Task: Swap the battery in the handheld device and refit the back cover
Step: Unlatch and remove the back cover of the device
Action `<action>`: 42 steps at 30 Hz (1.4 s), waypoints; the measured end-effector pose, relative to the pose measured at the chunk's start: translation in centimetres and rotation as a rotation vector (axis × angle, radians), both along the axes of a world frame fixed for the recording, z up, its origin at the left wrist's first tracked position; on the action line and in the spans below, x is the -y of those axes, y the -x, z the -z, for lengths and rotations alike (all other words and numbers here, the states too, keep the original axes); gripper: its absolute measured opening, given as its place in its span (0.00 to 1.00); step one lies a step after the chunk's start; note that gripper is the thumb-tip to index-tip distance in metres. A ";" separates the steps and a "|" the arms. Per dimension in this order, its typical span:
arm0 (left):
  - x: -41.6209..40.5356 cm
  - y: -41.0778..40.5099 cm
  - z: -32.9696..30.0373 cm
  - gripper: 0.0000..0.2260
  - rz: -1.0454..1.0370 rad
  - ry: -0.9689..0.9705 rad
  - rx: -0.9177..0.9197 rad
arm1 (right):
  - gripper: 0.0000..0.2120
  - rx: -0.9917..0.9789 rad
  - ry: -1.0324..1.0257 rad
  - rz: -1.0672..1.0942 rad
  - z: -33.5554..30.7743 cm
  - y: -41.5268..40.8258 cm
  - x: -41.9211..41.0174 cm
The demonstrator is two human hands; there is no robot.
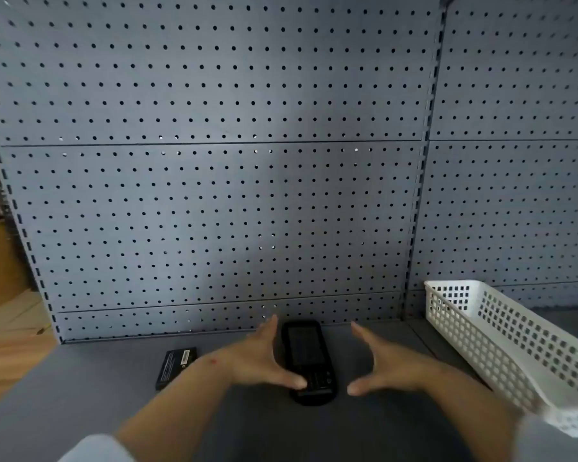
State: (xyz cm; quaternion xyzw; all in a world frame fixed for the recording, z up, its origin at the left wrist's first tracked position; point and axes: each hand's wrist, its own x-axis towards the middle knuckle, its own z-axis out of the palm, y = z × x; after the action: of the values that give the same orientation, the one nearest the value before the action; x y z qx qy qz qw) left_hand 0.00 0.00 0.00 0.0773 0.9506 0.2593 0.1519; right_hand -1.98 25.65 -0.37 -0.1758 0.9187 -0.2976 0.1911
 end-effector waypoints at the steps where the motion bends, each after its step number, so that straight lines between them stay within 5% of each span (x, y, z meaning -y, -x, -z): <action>1: -0.1 -0.1 0.2 0.59 0.004 0.014 0.013 | 0.62 0.017 0.000 -0.016 0.3 0.1 0.3; 11: -0.3 0.5 1.2 0.57 0.180 0.096 -0.062 | 0.72 0.048 -0.111 -0.097 2.2 3.0 1.6; 28: -0.5 2.1 1.2 0.52 0.163 -0.056 -0.005 | 0.59 0.076 -0.141 -0.137 1.0 3.8 2.7; 37: -1.0 2.3 1.2 0.48 0.154 -0.148 -0.053 | 0.51 0.090 0.042 -0.118 0.5 3.8 2.1; 42: -2.1 2.0 1.7 0.55 0.137 -0.187 -0.016 | 0.52 0.019 0.219 -0.082 -0.3 3.1 3.4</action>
State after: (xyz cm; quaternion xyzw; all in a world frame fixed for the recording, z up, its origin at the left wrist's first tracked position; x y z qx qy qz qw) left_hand -1.96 2.15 -1.72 0.1578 0.9159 0.3355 0.1538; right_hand -5.05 22.28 -0.09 -0.2300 0.8710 -0.3897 0.1915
